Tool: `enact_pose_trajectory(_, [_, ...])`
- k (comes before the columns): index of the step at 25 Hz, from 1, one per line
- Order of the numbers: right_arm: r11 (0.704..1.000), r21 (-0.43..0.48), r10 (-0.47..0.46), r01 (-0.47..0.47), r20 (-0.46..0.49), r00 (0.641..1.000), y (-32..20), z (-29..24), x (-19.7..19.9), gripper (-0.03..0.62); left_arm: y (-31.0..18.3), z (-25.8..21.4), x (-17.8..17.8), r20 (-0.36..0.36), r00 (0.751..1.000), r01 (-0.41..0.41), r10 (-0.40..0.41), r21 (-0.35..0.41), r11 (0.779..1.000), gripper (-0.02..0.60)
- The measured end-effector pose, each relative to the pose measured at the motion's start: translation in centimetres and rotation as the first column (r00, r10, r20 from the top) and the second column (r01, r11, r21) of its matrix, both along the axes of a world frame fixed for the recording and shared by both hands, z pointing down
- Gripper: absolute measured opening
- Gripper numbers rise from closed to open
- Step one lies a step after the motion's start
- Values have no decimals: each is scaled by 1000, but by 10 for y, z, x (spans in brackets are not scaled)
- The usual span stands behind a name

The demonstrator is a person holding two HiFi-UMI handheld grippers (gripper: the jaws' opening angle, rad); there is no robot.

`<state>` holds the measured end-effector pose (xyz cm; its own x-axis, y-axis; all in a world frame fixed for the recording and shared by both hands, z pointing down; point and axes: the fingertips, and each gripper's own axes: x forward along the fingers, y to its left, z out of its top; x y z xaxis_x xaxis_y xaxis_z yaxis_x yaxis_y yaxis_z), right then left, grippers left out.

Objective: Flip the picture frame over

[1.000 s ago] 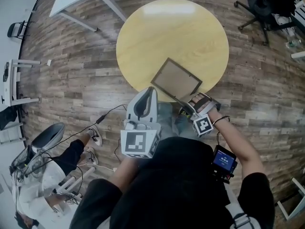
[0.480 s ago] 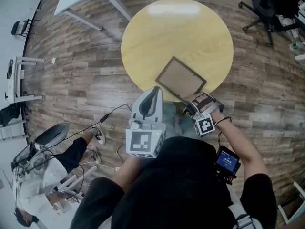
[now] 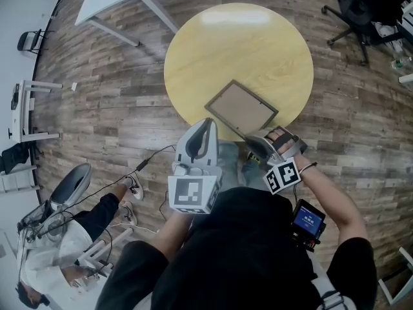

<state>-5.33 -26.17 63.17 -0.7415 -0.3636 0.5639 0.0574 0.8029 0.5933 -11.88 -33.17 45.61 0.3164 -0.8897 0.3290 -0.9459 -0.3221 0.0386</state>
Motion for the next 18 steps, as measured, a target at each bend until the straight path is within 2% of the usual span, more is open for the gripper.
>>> enact_pose_trajectory(5, [991,-60,125,-118,138,982,-25,-40,2,97,-3,-2,5,-1,1000,-12,12,21,1000,29])
enact_pose_trajectory(7, [977,-125,193,-170,204,960,-34,-56,2,89,-3,-3,3,2,1000,0,0,13,1000,29])
enact_pose_trajectory(9, [945,-237,288,-226,277,917,-46,-71,5,86,-3,-5,2,4,1000,3,-3,16,1000,29])
enact_pose_trajectory(11, [886,-379,403,-267,344,848,-60,-85,10,83,-5,-6,1,5,1000,-4,4,28,1000,29])
enact_pose_trajectory(13, [813,-507,509,-286,381,772,-73,-92,18,81,-7,-7,1,4,1000,-7,7,32,999,29])
enact_pose_trajectory(18, [630,-713,708,-308,366,604,-97,-89,48,80,-6,-8,5,4,1000,-15,15,30,999,29])
